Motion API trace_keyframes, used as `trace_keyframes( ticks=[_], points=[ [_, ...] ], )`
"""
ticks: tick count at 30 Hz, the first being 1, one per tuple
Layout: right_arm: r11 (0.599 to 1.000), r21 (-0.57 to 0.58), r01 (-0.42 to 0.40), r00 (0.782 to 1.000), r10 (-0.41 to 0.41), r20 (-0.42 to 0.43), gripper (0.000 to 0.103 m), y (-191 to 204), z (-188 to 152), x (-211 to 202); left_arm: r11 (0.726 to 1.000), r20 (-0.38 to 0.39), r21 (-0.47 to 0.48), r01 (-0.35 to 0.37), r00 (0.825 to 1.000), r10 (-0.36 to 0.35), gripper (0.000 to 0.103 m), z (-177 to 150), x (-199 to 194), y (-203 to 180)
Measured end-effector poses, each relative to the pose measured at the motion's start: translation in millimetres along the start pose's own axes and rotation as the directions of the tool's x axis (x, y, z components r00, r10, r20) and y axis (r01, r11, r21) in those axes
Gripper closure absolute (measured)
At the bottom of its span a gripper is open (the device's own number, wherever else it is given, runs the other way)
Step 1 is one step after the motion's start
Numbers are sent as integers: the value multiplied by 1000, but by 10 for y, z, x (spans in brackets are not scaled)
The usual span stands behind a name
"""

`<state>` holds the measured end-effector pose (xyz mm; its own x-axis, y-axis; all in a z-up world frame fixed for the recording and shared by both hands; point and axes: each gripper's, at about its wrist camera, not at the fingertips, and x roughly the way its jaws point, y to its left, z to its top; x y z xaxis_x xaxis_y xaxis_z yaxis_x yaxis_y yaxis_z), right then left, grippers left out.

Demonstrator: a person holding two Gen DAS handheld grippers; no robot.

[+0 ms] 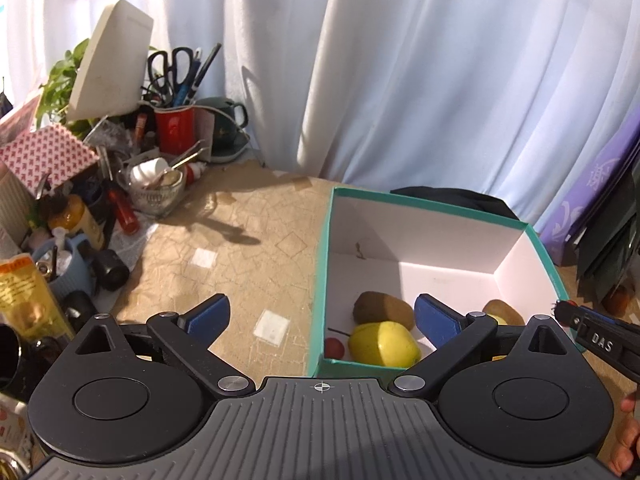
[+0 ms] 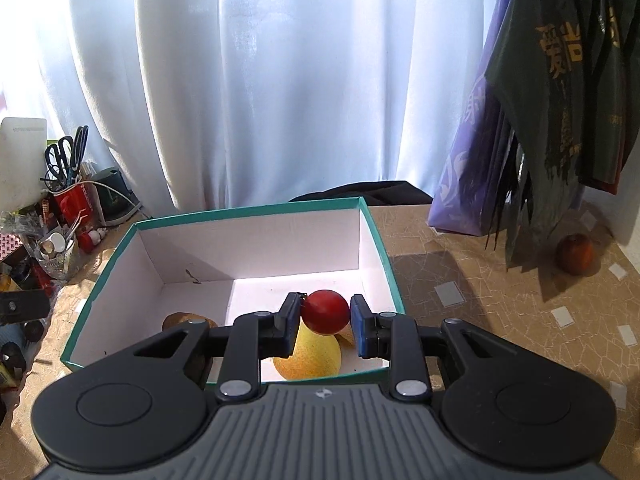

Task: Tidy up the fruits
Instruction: 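Lower the cherry tomato into the box and open the right gripper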

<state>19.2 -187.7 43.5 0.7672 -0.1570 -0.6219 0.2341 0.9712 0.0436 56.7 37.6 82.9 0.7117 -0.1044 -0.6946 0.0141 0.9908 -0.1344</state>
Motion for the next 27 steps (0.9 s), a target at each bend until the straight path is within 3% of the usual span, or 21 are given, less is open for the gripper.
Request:
trace_keyframes(
  ticks=[11, 27],
  points=[
    [1000, 2, 23, 992, -22, -122, 77, -58, -98, 532, 999, -37, 9, -52, 998, 53, 2, -52, 99, 13],
    [997, -68, 46, 993, -53, -108, 76, -10, -89, 582, 997, -75, 19, -79, 994, 80, 2, -91, 169, 6]
  ],
)
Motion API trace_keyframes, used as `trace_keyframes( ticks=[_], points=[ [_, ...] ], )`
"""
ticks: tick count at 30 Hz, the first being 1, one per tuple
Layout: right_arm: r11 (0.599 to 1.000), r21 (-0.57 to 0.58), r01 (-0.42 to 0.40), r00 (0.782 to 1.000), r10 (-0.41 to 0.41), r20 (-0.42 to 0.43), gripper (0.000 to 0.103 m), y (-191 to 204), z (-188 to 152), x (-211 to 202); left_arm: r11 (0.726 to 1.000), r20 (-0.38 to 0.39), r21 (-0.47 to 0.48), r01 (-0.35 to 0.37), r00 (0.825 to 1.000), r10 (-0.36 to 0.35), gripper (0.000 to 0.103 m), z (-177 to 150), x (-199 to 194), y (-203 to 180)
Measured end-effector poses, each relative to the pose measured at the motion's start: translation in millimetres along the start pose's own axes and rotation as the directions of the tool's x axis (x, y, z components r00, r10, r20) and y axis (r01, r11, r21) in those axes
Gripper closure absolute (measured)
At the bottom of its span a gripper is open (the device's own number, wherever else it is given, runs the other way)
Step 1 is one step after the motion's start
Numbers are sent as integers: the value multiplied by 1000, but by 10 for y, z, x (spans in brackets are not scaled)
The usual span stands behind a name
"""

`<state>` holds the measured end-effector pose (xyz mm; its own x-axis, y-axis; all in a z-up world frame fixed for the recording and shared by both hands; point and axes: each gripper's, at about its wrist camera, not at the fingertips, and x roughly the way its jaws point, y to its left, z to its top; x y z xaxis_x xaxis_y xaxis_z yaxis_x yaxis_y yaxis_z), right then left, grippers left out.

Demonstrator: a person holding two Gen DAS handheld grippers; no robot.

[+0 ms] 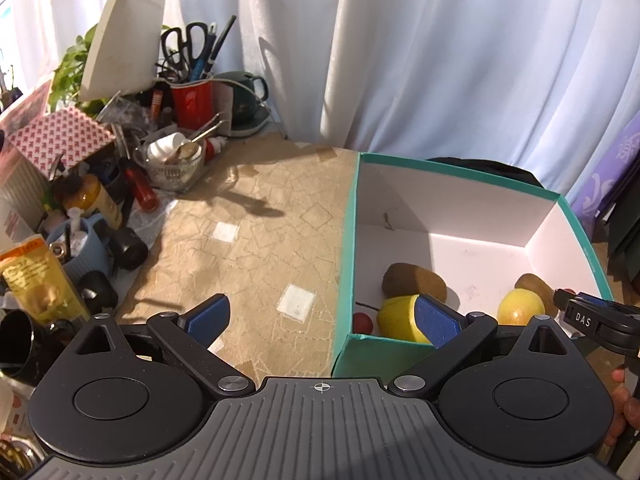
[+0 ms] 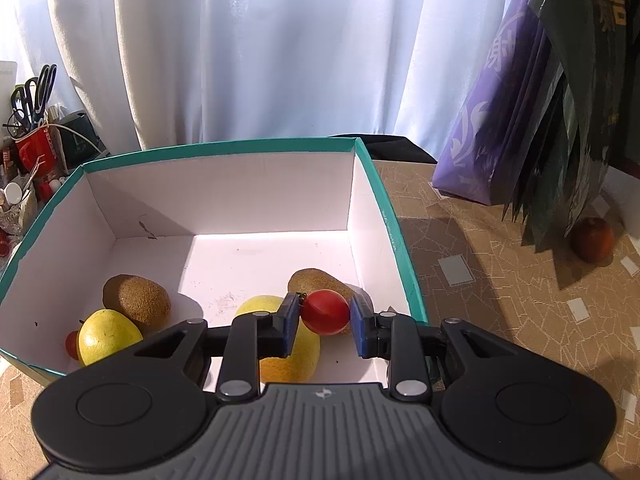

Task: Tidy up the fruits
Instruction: 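Lower the cherry tomato into the box and open the right gripper, then move the left gripper down to the yellow banana beside the orange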

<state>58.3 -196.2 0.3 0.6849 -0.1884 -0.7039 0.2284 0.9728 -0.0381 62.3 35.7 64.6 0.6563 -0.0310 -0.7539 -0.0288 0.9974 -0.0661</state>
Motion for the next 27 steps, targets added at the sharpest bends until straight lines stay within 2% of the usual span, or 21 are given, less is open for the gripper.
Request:
trace_keyframes(
  ticks=[2, 4, 6, 12, 14, 16, 19, 24, 27],
  points=[
    [1000, -3, 5, 1000, -5, 1, 72, 10, 3, -8, 1000, -8, 2, 0, 1000, 0, 2, -7, 5, 1],
    [1000, -2, 6, 1000, -6, 5, 60, 16, 2, -24, 1000, -11, 0, -1, 1000, 1, 2, -19, 1, 6],
    [1000, 1, 4, 1000, -4, 7, 53, 15, -1, -41, 1000, -12, -4, 0, 1000, 0, 2, -30, -8, 21],
    [999, 31, 8, 999, -9, 34, 51, -30, -18, -228, 1000, -27, 22, 14, 1000, -13, 2, -76, -7, 11],
    [999, 40, 9, 998, -11, 59, 48, -43, -40, -397, 998, -32, 49, 33, 999, -31, 2, -107, -10, -18],
    [999, 52, 7, 996, -11, 91, 37, -54, -87, -601, 995, -46, 82, 58, 997, -54, 2, -160, 4, -52],
    [998, 67, -11, 993, 3, 120, 32, -86, -206, -907, 989, -83, 122, 84, 994, -74, 2, -261, 50, -95],
    [996, 87, -35, 995, 27, 96, 27, -112, -424, -1167, 982, -147, 152, 109, 985, -87, 2, -427, 126, -134],
    [995, 96, -11, 996, 2, 92, 27, -133, -504, -1245, 976, -168, 173, 132, 980, -102, 2, -501, 137, -184]
  ],
)
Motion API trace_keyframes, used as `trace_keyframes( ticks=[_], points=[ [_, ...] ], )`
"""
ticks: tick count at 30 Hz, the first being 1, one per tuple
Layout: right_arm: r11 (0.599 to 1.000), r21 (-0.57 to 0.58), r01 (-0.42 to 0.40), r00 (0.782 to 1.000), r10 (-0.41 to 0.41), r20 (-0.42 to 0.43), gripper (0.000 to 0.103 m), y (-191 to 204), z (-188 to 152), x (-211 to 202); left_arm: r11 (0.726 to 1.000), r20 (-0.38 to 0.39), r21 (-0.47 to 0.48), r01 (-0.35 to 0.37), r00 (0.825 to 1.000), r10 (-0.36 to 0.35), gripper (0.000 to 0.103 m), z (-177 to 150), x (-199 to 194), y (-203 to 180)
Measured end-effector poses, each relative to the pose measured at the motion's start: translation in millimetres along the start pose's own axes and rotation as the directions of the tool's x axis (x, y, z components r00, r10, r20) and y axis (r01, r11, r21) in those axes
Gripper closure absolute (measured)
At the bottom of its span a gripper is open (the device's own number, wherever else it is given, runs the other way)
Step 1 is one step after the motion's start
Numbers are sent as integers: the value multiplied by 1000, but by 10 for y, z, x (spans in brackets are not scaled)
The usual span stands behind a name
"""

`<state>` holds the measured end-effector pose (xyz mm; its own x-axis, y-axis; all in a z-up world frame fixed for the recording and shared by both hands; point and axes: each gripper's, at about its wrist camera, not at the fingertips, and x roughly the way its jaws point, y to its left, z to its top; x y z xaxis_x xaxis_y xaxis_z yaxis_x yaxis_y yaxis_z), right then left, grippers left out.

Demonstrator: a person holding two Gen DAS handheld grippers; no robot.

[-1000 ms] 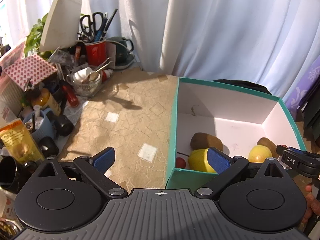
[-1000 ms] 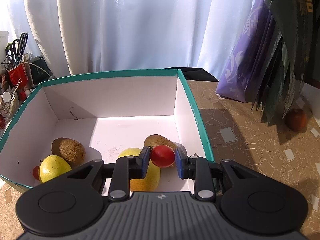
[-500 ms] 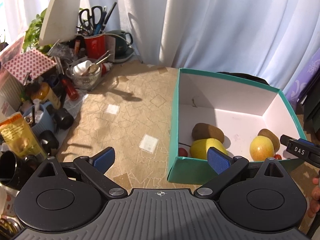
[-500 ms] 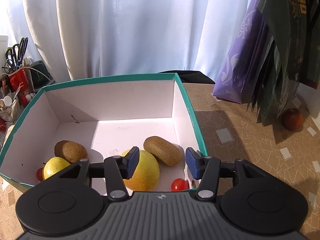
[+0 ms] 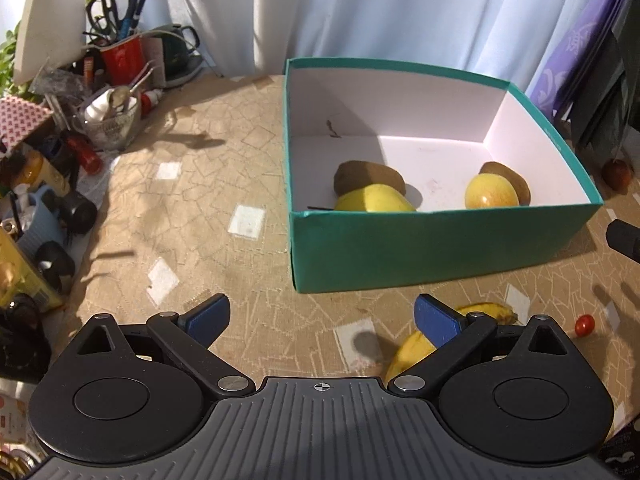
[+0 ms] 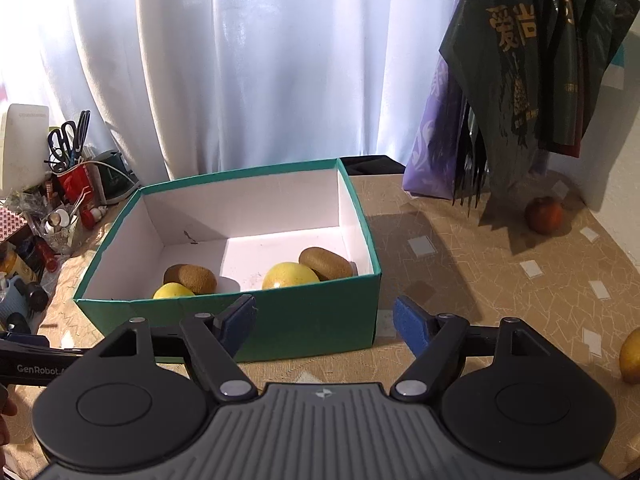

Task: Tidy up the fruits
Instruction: 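Move the left gripper down to the yellow banana beside the orange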

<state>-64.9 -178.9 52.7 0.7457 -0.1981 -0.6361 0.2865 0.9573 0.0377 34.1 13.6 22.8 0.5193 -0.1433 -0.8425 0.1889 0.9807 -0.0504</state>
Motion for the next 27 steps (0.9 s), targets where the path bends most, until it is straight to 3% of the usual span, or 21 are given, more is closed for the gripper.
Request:
trace_keyframes(
  ticks=[11, 22, 27],
  points=[
    [994, 80, 75, 997, -76, 8, 22, -219, -151, -249, 993, -57, 106, 43, 998, -37, 2, -166, 124, -263],
    [994, 76, 76, 997, -74, -28, 22, -214, -272, -298, 986, -74, 165, 22, 997, -10, 2, -207, 309, -431],
    [995, 70, 65, 997, -62, -44, 22, -185, -292, -261, 981, -61, 175, 80, 996, -71, 2, -182, 332, -457]
  ],
)
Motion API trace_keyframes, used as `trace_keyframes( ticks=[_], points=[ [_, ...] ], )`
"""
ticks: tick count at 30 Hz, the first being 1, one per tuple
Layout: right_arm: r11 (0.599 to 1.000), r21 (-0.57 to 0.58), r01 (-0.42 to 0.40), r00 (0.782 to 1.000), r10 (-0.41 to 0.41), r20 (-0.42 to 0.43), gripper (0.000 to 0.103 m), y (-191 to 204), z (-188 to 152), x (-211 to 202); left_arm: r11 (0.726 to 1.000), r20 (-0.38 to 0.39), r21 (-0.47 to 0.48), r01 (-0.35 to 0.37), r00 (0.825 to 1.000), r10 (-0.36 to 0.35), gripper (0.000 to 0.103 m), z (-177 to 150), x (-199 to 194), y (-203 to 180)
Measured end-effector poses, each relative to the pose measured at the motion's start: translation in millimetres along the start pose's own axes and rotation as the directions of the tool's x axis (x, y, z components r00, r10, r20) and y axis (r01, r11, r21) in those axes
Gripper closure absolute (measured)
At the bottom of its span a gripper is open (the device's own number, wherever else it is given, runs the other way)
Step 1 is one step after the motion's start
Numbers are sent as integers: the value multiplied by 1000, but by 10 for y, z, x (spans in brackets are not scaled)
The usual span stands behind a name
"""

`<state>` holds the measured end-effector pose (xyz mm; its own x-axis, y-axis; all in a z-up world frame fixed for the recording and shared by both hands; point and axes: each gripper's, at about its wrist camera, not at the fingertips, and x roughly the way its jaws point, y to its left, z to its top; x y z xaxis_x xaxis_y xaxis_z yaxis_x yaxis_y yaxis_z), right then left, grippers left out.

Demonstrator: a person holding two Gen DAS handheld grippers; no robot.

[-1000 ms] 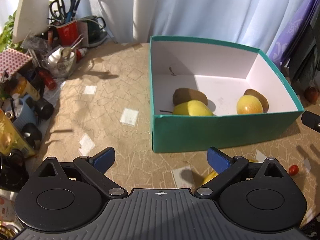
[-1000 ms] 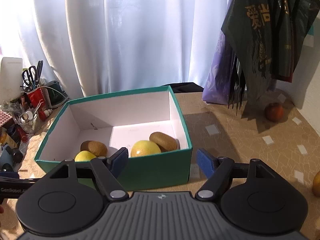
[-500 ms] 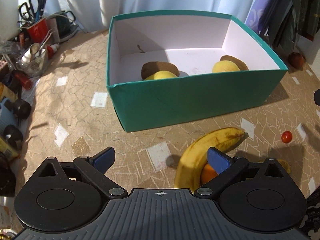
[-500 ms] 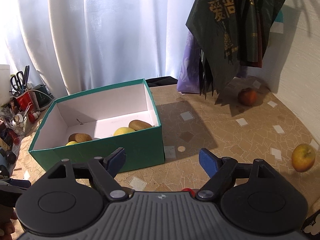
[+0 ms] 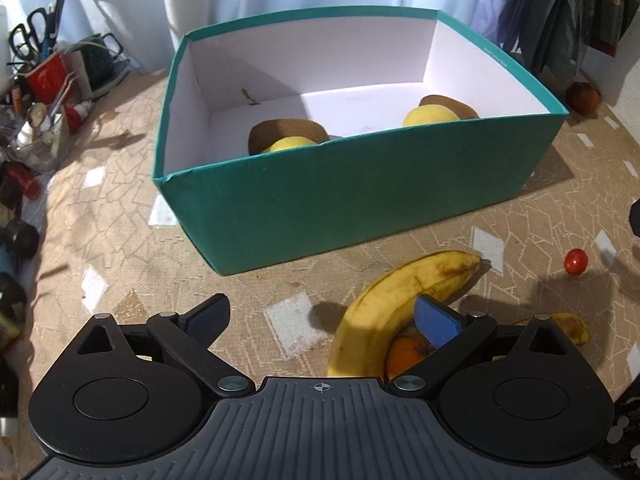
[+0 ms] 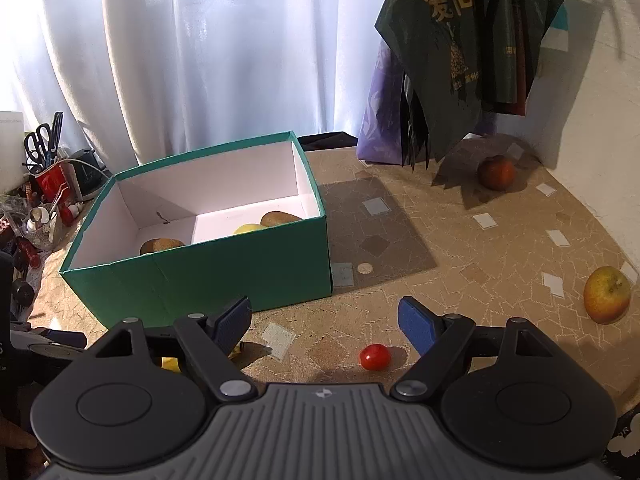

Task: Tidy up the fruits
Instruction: 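Move the left gripper down to the yellow banana beside the orange, then close the left gripper on the middle of the yellow banana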

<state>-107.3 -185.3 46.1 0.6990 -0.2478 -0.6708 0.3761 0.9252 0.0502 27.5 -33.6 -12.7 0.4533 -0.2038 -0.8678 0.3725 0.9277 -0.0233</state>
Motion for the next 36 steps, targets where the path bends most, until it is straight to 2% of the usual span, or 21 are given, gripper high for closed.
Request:
trace_keyframes(
  ticks=[4, 14, 25, 31, 33, 36],
  points=[
    [1000, 7, 3, 1000, -3, -3, 22, -22, 6, 26, 997, -12, 7, 71, 997, -71, 2, 43, 57, -35],
    [1000, 15, -2, 1000, 2, -17, 22, -58, 22, 109, 994, -80, 101, 51, 996, -43, 2, 99, 295, -206],
    [1000, 26, 4, 1000, -4, -22, 22, -84, 72, 201, 985, -171, 151, 84, 984, -57, 5, 130, 569, -242],
    [1000, 21, 4, 1000, -4, -31, 22, -65, 104, 267, 983, -163, 162, 83, 985, -56, 6, 131, 597, -245],
    [1000, 19, 5, 999, -4, -32, 22, -55, 115, 283, 982, -157, 166, 89, 986, -63, 9, 130, 584, -253],
    [1000, 15, 6, 1000, -5, -31, 22, -38, 135, 306, 980, -145, 171, 98, 987, -74, 21, 139, 543, -256]
  ],
)
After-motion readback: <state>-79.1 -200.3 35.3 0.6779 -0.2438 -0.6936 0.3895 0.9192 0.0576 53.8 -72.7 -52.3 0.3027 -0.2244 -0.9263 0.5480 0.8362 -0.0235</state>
